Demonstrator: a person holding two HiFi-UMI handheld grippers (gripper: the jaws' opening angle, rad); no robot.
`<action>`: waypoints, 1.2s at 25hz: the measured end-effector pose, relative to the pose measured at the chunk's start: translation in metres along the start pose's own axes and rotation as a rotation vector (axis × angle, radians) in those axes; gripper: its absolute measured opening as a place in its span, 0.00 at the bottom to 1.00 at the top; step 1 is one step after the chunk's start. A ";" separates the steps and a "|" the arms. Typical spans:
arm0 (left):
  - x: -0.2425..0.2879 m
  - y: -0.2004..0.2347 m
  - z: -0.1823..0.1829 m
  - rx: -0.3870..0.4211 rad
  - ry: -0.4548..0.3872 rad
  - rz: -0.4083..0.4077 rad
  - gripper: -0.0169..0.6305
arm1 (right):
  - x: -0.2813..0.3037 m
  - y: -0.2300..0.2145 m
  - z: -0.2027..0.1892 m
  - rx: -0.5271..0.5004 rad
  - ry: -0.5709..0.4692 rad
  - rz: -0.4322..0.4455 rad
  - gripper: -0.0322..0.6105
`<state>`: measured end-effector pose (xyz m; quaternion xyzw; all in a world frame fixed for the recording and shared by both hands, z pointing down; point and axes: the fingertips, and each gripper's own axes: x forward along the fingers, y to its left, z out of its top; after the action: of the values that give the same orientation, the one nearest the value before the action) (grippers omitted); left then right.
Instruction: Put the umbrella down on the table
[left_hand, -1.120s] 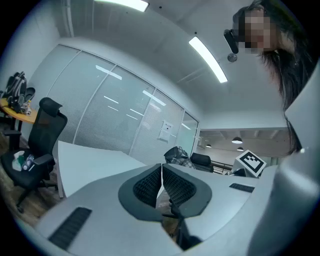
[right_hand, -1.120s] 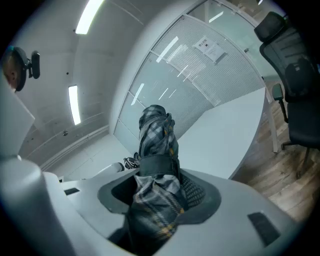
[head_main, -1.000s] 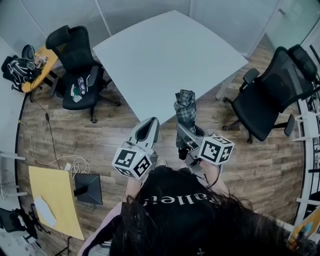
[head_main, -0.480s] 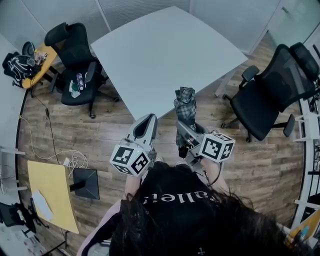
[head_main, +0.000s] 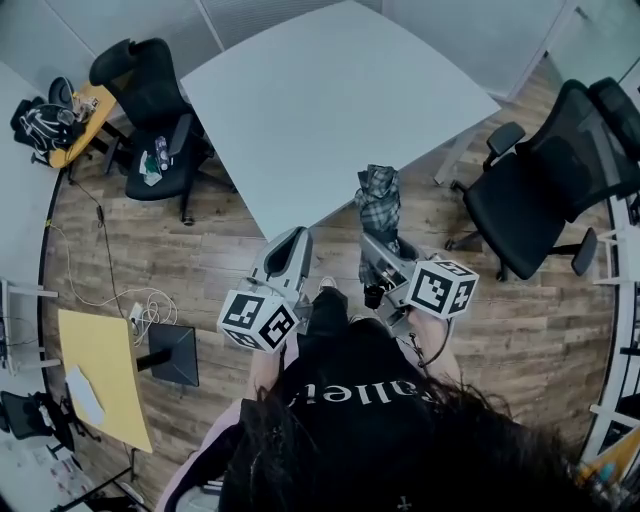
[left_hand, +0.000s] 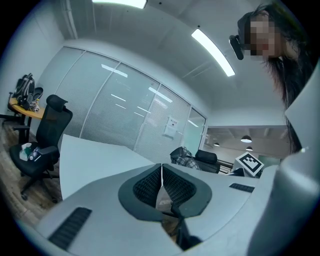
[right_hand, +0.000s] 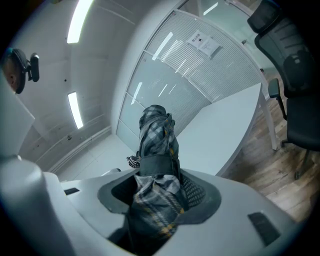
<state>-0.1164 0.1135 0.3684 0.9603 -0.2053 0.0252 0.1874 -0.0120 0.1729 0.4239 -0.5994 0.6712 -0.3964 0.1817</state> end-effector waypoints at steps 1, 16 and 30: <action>0.002 0.002 0.001 0.002 0.002 0.005 0.07 | 0.001 -0.003 0.001 0.006 0.000 0.000 0.39; 0.135 0.082 0.019 0.008 0.041 0.003 0.07 | 0.079 -0.071 0.074 0.009 0.042 -0.069 0.39; 0.234 0.149 0.043 -0.030 0.058 -0.002 0.07 | 0.178 -0.122 0.145 0.034 0.090 -0.088 0.39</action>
<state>0.0361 -0.1182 0.4096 0.9565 -0.1990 0.0499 0.2075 0.1349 -0.0372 0.4664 -0.6069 0.6449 -0.4417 0.1438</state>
